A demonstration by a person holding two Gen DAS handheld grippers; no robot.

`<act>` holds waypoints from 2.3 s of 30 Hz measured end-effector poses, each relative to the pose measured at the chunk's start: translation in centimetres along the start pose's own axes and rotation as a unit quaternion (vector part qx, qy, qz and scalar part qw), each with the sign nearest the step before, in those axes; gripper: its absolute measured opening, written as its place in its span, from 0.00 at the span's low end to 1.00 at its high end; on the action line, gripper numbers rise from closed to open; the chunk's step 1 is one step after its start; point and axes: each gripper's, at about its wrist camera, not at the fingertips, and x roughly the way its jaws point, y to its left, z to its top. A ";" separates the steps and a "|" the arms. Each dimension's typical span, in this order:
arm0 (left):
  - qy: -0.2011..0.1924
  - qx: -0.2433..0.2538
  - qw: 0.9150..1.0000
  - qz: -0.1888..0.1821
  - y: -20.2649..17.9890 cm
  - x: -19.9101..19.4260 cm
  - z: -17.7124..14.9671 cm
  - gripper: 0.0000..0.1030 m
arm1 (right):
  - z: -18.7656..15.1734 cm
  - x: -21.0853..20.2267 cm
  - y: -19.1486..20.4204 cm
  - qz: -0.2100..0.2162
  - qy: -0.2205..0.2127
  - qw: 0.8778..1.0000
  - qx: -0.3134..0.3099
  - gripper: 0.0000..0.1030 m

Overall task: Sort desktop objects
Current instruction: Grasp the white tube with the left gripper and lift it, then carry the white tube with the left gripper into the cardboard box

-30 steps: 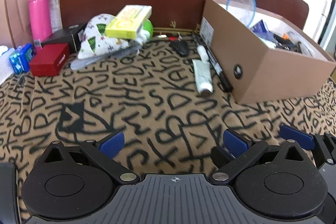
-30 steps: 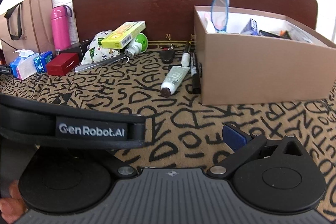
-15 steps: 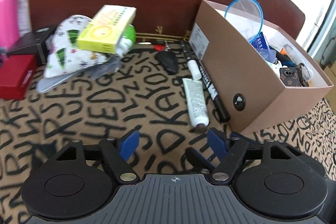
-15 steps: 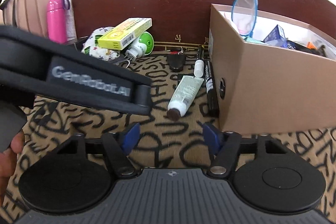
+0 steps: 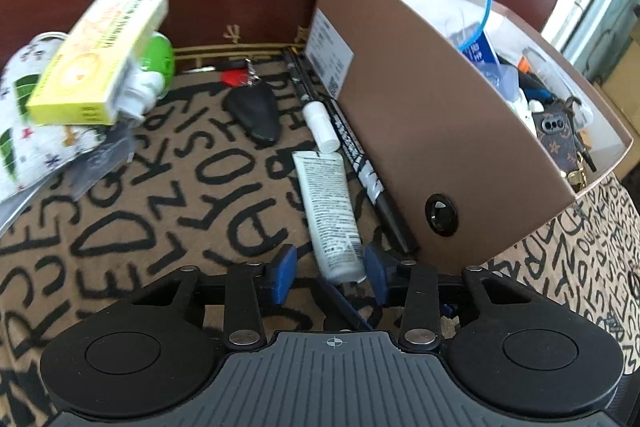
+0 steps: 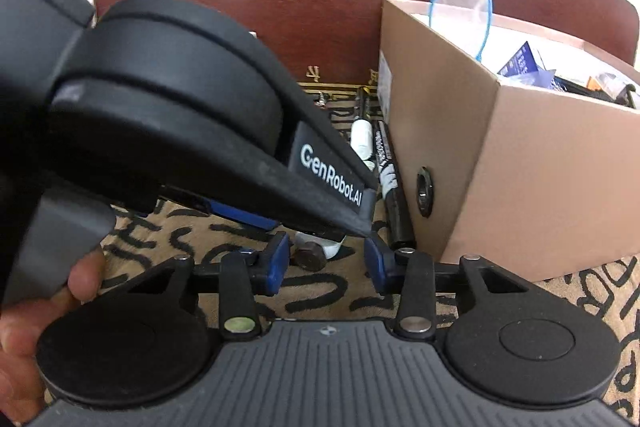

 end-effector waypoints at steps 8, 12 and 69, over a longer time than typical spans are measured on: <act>0.008 -0.012 1.000 -0.021 0.2 0.8 0.0 0.28 | -0.3 -0.2 -0.8 0.012 0.007 1.000 0.013 0.36; 0.002 -0.027 0.999 -0.019 -0.3 -0.1 -1.8 0.27 | -1.4 -1.9 -0.9 0.025 0.011 1.000 0.002 0.36; -0.103 0.017 0.995 -0.010 -14.8 -11.4 -8.3 0.32 | -3.7 -18.3 -7.9 0.048 -0.068 0.996 0.031 0.30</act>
